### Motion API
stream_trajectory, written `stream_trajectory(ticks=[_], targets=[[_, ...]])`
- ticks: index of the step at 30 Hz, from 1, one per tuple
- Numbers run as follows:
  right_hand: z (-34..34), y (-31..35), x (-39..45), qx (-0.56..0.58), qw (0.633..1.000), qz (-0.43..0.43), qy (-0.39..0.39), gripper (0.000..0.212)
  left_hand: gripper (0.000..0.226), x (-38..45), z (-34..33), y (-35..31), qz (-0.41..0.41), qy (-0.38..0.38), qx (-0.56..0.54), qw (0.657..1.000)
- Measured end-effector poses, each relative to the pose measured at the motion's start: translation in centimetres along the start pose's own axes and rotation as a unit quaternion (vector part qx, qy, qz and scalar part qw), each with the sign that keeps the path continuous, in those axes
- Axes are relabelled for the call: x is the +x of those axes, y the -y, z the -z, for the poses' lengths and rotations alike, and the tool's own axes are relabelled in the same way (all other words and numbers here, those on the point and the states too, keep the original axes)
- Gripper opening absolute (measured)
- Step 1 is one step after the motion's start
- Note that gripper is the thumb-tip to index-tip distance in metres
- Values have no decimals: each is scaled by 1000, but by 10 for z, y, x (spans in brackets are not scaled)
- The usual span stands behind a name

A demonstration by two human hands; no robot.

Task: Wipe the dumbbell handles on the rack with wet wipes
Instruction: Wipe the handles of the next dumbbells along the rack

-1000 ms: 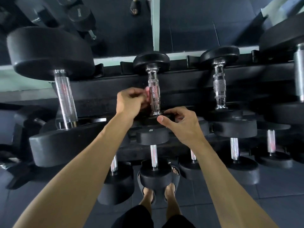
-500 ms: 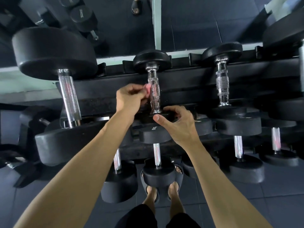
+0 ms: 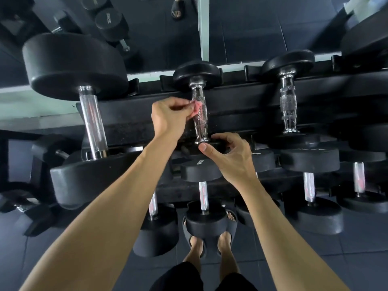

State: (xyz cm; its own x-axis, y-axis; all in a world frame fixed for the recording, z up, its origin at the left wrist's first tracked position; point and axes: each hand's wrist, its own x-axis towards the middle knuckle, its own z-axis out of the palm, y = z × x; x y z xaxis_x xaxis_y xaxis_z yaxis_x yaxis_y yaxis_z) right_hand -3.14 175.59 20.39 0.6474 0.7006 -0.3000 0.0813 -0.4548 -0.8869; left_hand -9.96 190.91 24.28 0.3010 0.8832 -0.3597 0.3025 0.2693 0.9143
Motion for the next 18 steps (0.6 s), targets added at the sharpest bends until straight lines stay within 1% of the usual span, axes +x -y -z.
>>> stream_trajectory(ticks=[2,5,6,7,9,11,13,15,18], targets=[[-1,-1,0,8,1000,1,-9,49,9,-3,4,3,3,14,40,999],[-3,0,-1,10,1000,7,-22,50,14,-20,16,19,17,60,170,984],[-4,-1,-1,10,1000,9,-25,52,15,-23,18,22,18,66,192,979],[-4,-1,-2,8,1000,11,-26,53,15,-24,17,23,16,61,182,981],[-5,0,-4,-1,1000,13,-23,56,10,-19,11,15,27,25,94,995],[-7,0,-6,-23,999,17,-23,61,8,-9,3,3,34,-14,16,999],[-8,2,-8,-50,998,20,-25,69,8,-1,-2,-4,26,-26,-11,999],[-8,2,-10,-64,998,18,-21,80,8,-5,1,-2,34,-15,16,999],[-4,4,-11,-63,998,20,-9,91,11,-21,12,12,67,29,112,991]])
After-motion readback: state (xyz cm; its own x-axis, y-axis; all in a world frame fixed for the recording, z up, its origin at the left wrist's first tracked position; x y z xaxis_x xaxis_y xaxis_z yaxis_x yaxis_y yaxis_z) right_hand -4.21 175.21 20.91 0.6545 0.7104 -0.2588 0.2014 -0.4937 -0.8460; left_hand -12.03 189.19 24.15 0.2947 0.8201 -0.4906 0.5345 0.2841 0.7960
